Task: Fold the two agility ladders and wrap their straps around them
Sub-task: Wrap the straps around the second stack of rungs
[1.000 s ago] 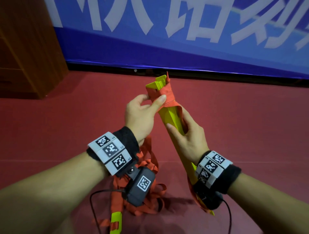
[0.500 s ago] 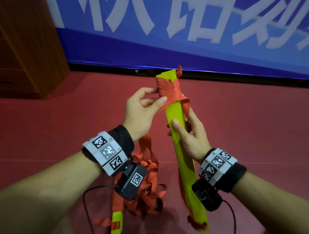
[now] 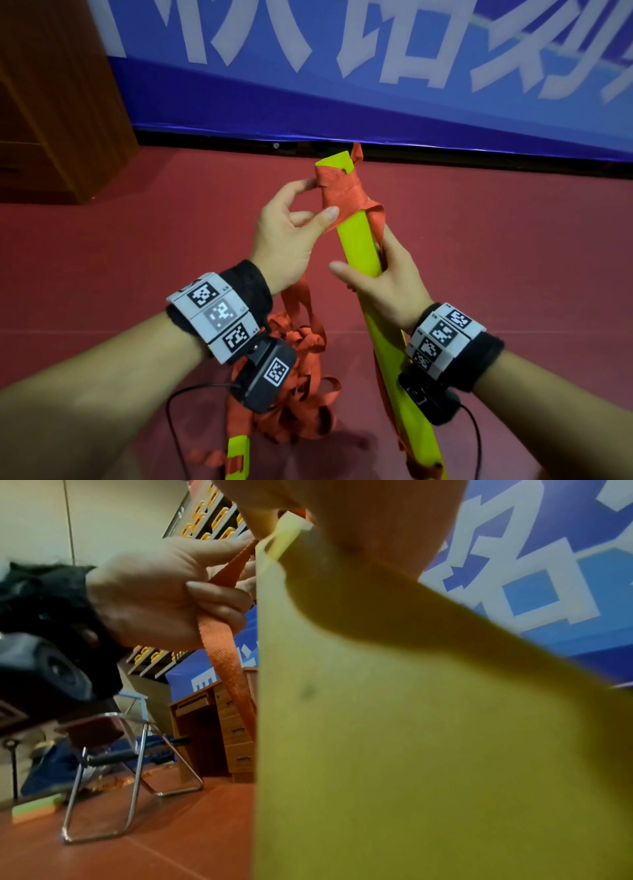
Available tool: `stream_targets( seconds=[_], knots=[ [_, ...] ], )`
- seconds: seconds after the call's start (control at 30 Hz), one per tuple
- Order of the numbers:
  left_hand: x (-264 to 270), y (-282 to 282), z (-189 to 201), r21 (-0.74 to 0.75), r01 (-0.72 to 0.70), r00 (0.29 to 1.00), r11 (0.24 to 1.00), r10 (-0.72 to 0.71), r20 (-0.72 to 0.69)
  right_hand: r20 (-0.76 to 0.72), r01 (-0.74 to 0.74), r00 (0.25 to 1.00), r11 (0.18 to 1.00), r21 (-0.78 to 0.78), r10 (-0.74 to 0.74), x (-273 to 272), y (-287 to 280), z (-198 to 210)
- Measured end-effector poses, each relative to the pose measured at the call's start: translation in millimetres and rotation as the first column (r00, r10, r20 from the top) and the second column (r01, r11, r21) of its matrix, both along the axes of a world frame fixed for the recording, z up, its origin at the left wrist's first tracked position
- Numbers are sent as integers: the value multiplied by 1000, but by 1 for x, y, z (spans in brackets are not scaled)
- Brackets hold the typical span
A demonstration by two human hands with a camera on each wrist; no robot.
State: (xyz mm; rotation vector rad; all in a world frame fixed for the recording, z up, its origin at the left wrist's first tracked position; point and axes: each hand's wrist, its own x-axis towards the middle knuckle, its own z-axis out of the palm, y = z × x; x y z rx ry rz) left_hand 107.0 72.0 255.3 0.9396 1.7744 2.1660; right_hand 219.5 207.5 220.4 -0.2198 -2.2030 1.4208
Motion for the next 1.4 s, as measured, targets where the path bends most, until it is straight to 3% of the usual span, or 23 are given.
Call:
stream_targets(
  seconds=[0.07,0.13,0.4,0.7,0.77,0.87,0.93,1.2,1.4],
  knots=[
    [-1,1,-4,32,-5,999,999,4,44,75,55,995,977,208,-72,0,3,1],
    [0,3,-5,64,-6,997,998,0,83,115,89,985,946,312,-131,-1,4,1],
    [11,11,-1,71,-96,995,993,93,37,8,316,936,854,414,-351,0,1,-1],
    [16,12,4,66,-218,975,974,215,49,-92,328,940,796,509,-329,3,3,-6],
    [14,10,3,51,-203,979,978,202,16,-45,289,951,829,479,-305,3,6,-5],
    [14,7,0,40,-168,985,985,169,-38,36,119,990,954,275,-134,0,14,-7],
    [15,7,-1,52,-131,991,990,133,-30,56,31,998,981,192,-43,-2,19,-9],
    [5,4,-2,23,-152,988,988,152,-2,49,-141,989,990,-5,141,-7,17,-7],
    [1,3,-6,11,-116,991,993,117,-59,31,-187,981,973,-132,193,-3,17,-6]
  ],
)
